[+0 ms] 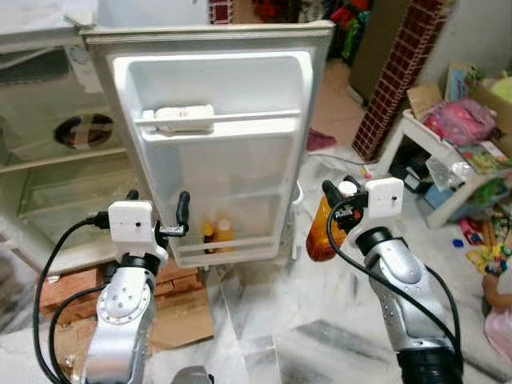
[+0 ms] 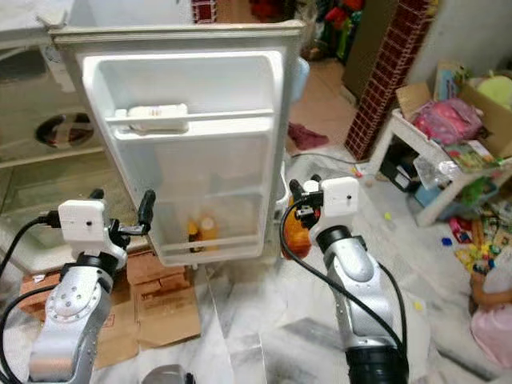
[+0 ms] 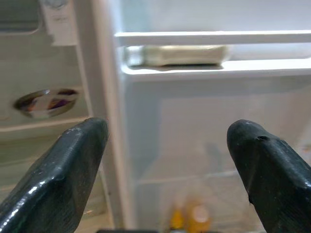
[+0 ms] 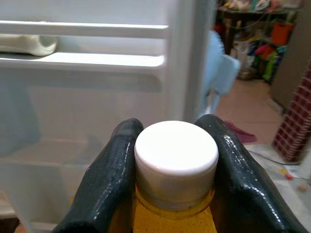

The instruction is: Restocking fridge

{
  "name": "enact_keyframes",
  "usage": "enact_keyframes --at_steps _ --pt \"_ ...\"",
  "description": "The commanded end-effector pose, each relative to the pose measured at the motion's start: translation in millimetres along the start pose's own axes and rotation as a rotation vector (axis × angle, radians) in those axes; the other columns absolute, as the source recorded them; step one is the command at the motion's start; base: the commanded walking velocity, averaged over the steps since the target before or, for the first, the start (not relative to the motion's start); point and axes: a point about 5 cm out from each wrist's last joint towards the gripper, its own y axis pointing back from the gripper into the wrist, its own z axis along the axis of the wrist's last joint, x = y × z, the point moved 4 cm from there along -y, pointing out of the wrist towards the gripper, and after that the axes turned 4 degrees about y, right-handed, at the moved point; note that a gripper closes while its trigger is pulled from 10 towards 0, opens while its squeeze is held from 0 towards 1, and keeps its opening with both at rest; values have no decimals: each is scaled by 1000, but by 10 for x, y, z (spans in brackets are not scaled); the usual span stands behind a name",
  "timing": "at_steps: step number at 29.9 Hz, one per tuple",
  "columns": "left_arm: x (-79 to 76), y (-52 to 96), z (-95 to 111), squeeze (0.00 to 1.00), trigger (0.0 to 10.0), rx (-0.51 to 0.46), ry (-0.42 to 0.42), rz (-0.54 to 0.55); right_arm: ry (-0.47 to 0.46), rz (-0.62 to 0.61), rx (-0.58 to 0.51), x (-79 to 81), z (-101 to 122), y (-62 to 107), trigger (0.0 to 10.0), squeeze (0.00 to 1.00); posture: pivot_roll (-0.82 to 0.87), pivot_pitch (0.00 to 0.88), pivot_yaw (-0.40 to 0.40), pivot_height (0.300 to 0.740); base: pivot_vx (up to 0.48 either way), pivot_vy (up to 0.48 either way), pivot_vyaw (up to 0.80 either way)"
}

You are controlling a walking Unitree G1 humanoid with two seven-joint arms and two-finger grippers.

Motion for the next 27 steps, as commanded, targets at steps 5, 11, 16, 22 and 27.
enact_keyframes --at_steps 5,11,16,22,27 --pt "1 -16 -2 0 10000 -2 -1 3 9 14 -67 13 175 -34 10000 0 43 0 -33 740 388 281 0" --pt "12 -12 -7 0 10000 3 6 24 15 35 -70 44 182 -42 10000 0 45 0 -32 740 103 0 0" --pt "22 -11 -25 0 10000 12 14 39 27 54 -69 72 177 -40 10000 0 44 0 -33 740 0 0 0" --pt "15 -13 -29 0 10000 14 8 39 35 61 -73 81 183 -37 10000 0 42 0 -33 740 0 0 266" --pt "36 -18 -34 0 10000 18 9 55 30 63 -76 89 194 -57 10000 0 44 0 -33 740 0 0 773"
